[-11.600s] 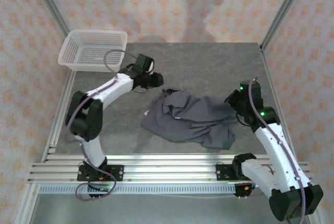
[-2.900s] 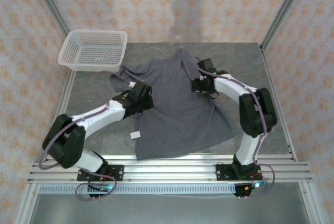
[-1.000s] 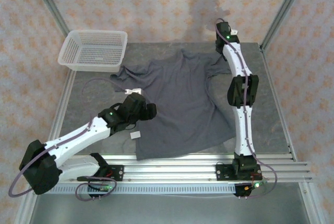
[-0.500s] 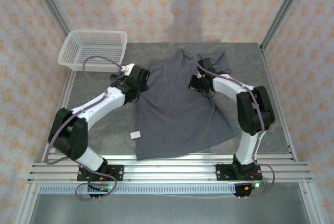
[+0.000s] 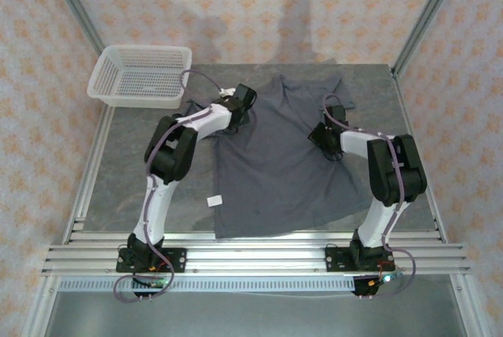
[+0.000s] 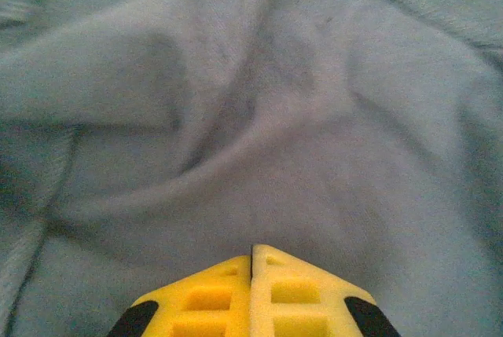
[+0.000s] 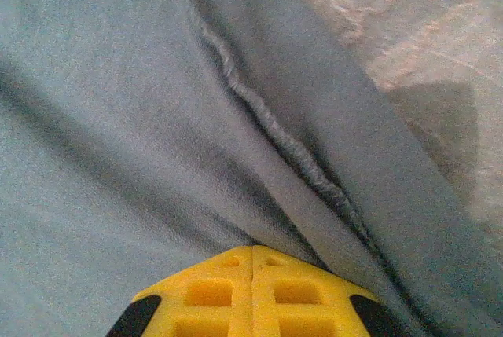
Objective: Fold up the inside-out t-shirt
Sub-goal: Move the T-shirt to the center of the table.
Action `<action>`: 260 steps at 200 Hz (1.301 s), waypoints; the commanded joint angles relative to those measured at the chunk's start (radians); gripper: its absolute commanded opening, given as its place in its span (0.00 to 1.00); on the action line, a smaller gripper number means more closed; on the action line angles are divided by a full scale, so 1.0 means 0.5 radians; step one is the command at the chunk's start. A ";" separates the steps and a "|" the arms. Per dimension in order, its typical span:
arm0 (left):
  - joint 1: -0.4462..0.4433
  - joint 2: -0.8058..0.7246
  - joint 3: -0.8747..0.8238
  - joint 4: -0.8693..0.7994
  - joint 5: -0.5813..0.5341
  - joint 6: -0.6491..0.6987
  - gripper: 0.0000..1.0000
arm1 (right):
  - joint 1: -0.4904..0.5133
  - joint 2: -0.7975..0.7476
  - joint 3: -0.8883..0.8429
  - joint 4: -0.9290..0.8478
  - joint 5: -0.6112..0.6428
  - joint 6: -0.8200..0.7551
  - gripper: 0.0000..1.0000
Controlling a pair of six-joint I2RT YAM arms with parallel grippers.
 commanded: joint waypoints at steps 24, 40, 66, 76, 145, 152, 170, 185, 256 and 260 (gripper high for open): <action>0.152 0.376 0.515 -0.183 0.277 -0.069 0.00 | -0.006 -0.052 -0.128 -0.048 -0.127 0.117 0.00; 0.219 0.534 0.746 -0.229 0.433 -0.088 0.00 | -0.005 -0.050 -0.138 -0.001 -0.169 0.159 0.00; 0.278 0.813 1.182 -0.266 0.757 -0.077 0.00 | -0.002 0.064 -0.066 0.086 -0.323 0.245 0.00; 0.284 0.917 1.368 -0.333 0.810 -0.063 0.00 | 0.000 0.131 -0.015 0.092 -0.391 0.268 0.00; 0.377 0.860 1.565 -0.274 0.917 -0.053 0.10 | -0.027 0.385 0.563 -0.178 -0.343 0.174 0.00; 0.363 0.766 1.503 -0.248 0.968 -0.006 0.20 | -0.026 0.339 0.607 -0.232 -0.369 0.140 0.00; 0.295 0.384 1.156 -0.144 1.016 0.155 0.40 | -0.029 0.101 0.620 -0.368 -0.352 0.044 0.00; 0.248 -0.077 0.659 0.114 1.016 0.189 0.51 | -0.027 -0.173 0.535 -0.478 -0.289 -0.016 0.01; -0.238 -1.920 -0.981 0.446 0.860 0.482 0.69 | -0.009 -1.655 -0.511 -0.954 -0.160 0.075 0.26; -0.272 -1.986 -1.029 0.417 0.854 0.489 0.69 | 0.001 -1.733 -0.552 -0.995 -0.187 0.082 0.27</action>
